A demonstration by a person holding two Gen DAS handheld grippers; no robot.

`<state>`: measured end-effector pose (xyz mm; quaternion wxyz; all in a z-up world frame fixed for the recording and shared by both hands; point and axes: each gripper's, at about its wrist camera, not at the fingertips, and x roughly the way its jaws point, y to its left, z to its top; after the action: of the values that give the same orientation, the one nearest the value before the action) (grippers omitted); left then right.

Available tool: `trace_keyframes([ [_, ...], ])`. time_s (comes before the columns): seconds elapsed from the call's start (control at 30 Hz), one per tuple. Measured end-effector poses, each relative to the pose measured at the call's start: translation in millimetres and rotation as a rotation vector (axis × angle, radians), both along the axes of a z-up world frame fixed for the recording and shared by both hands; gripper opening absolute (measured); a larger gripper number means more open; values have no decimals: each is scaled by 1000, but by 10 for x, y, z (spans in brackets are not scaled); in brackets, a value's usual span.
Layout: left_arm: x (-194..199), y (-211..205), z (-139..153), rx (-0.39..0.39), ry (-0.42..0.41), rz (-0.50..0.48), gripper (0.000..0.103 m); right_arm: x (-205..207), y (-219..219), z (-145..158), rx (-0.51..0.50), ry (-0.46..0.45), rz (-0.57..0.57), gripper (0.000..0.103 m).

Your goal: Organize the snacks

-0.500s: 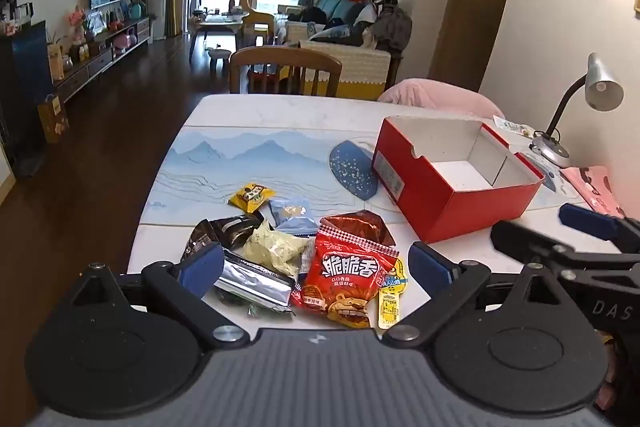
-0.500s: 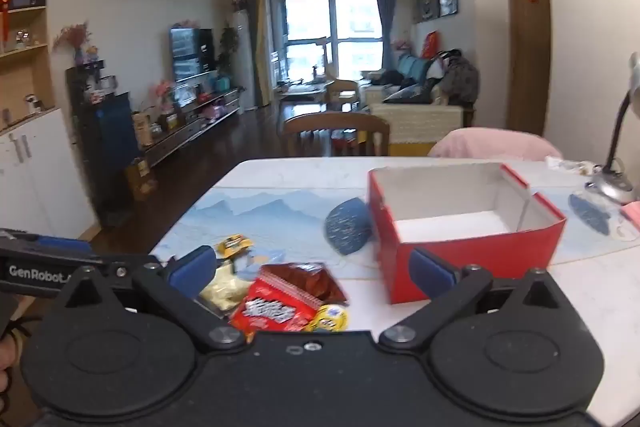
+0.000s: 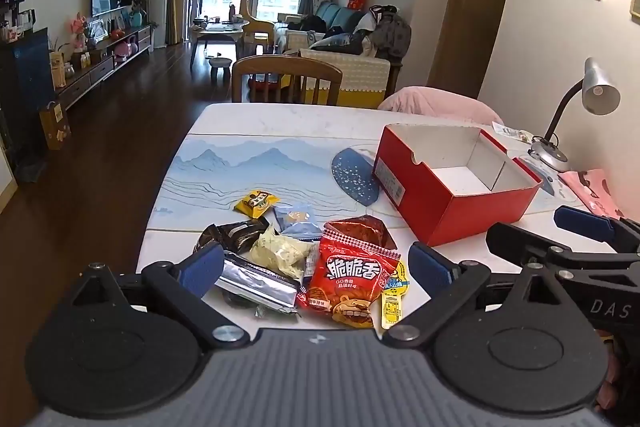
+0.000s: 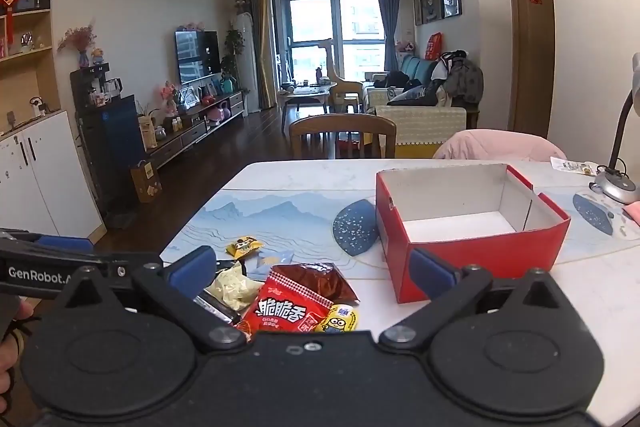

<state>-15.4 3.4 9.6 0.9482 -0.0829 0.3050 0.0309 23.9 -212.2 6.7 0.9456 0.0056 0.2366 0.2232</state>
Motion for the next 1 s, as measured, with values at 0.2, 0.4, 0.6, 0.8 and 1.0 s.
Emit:
trace_keyframes([
  [0.2,-28,9,14,2,1,-4,99,18,2,20,1,4,-10,103],
  [0.4,-33,6,16,1,1,-5,99,17,9,30,1,11,-23,103],
  [0.6,-27,4,27,4,0,-8,99,21,10,29,1,9,-23,103],
  [0.8,-23,9,47,6,-6,-8,99,24,3,43,-3,7,-27,103],
  [1.0,7,42,63,2,-5,-13,99,21,11,57,-5,10,-21,103],
])
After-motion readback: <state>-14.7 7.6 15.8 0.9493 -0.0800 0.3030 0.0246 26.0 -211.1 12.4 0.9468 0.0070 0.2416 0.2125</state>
